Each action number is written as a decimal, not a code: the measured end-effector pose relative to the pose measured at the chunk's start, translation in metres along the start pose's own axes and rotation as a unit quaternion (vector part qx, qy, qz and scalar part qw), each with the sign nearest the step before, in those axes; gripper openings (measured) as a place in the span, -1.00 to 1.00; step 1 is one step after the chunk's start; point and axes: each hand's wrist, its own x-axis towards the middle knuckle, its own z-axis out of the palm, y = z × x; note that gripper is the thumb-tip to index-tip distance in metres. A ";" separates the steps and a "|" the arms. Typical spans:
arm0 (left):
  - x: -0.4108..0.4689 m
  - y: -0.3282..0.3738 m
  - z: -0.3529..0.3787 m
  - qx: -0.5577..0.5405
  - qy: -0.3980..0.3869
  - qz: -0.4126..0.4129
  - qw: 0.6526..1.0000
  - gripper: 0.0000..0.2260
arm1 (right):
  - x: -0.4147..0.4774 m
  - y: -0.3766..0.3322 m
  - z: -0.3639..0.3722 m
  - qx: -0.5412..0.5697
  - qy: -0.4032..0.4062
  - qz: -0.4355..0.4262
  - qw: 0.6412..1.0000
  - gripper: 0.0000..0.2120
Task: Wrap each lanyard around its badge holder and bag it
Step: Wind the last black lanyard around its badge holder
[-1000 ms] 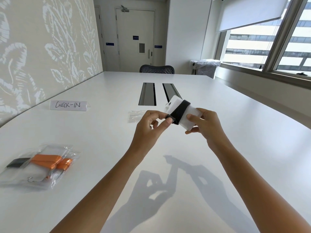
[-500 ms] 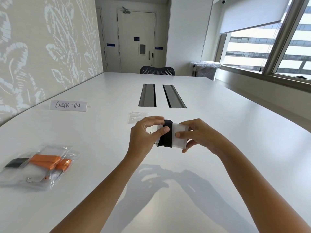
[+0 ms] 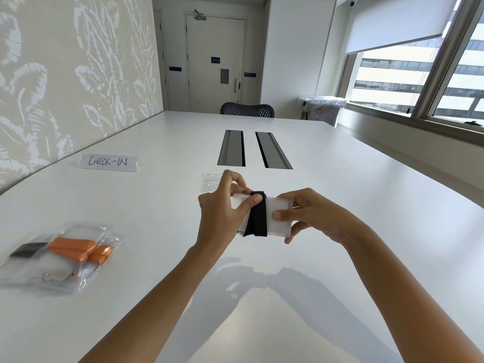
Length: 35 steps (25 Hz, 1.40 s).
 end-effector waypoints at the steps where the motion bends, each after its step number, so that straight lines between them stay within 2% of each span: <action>1: 0.000 0.000 0.000 0.004 -0.003 0.002 1.000 -0.77 | 0.000 -0.001 -0.001 -0.001 -0.003 -0.004 1.000 -0.86; 4: 0.004 -0.001 -0.001 0.018 -0.057 -0.003 0.998 -0.92 | -0.003 -0.001 -0.005 -0.030 -0.005 -0.005 1.000 -0.92; 7: 0.007 -0.002 -0.004 -0.018 -0.127 -0.046 0.991 -0.95 | -0.003 0.001 -0.007 -0.102 0.006 0.007 0.995 -0.95; 10: 0.004 -0.002 -0.002 -0.030 -0.105 -0.068 0.992 -0.95 | 0.000 0.005 -0.003 -0.221 0.069 0.008 0.973 -0.92; 13: 0.001 0.002 0.000 -0.028 -0.101 -0.057 0.993 -0.92 | 0.003 0.003 0.005 -0.179 0.137 -0.035 0.974 -0.83; 19: -0.001 0.008 0.002 -0.038 -0.086 -0.126 0.988 -0.94 | 0.003 0.004 0.007 -0.139 0.119 -0.056 0.982 -0.82; 24: -0.003 0.011 -0.003 -0.063 -0.105 -0.123 0.985 -0.91 | -0.003 -0.001 0.009 -0.144 0.157 -0.082 0.974 -0.82; 28: -0.009 -0.004 -0.008 -0.033 -0.090 -0.157 0.983 -0.80 | -0.010 0.003 0.027 -0.254 0.231 -0.144 0.928 -0.84; 32: -0.031 -0.038 -0.024 0.124 -0.126 -0.127 0.976 -0.73 | -0.031 0.023 0.046 -0.341 0.252 -0.242 0.873 -0.86; 35: -0.051 -0.065 -0.027 0.279 -0.157 -0.104 0.942 -0.69 | -0.054 0.046 0.059 -0.443 0.230 -0.299 0.813 -0.89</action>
